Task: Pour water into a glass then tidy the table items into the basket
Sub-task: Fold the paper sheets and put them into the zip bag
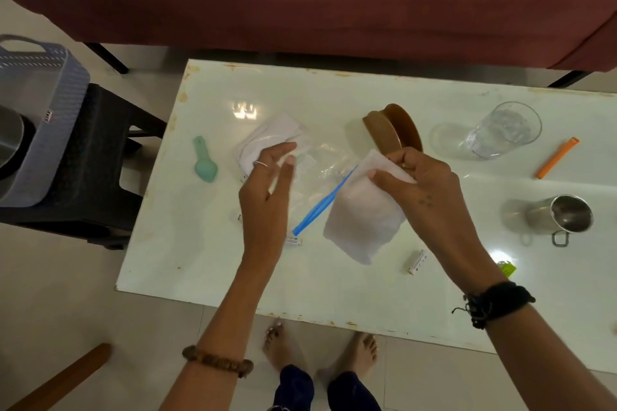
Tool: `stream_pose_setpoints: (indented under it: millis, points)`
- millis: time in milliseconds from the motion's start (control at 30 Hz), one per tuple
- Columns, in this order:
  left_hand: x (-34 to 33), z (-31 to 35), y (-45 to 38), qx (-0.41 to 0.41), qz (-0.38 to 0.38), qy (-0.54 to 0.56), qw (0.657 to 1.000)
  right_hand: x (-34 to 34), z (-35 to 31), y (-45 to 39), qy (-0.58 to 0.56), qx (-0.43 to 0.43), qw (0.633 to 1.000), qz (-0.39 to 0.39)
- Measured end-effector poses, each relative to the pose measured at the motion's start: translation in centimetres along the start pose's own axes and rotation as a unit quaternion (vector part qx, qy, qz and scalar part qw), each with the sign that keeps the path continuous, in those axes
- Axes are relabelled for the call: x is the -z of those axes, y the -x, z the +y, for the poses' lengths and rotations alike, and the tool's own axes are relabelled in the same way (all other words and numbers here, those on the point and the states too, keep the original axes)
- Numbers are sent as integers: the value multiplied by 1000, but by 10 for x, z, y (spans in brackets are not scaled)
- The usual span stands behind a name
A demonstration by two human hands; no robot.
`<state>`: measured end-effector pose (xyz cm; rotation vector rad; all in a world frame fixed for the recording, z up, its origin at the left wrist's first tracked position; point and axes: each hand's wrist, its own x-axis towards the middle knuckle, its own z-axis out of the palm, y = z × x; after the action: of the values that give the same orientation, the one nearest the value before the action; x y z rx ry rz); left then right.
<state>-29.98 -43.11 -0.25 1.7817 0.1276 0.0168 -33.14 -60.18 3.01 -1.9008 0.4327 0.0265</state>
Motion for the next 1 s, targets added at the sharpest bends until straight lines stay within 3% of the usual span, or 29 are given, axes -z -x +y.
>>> stream_pose_setpoints:
  millis: [100,167,233,333,667,800,1000]
  points:
    - [-12,12,24,-16,-188,45,981,1,-2,1,10,-13,1000,-1]
    - [-24,14,36,18,-268,81,960,-2,-6,3,-67,-39,997,-27]
    - [-32,15,41,55,-247,100,962,-5,-11,6,-173,-81,980,-62]
    - [-38,13,43,127,-200,154,959,-7,-13,7,-223,-98,966,-83]
    - [-38,5,42,218,-192,252,923,-9,-5,12,-224,-101,968,-50]
    - [-39,2,42,305,-180,273,895,-8,-3,12,-215,-96,971,-40]
    - [-42,-7,43,319,-184,340,866,-9,3,12,-189,-105,976,-34]
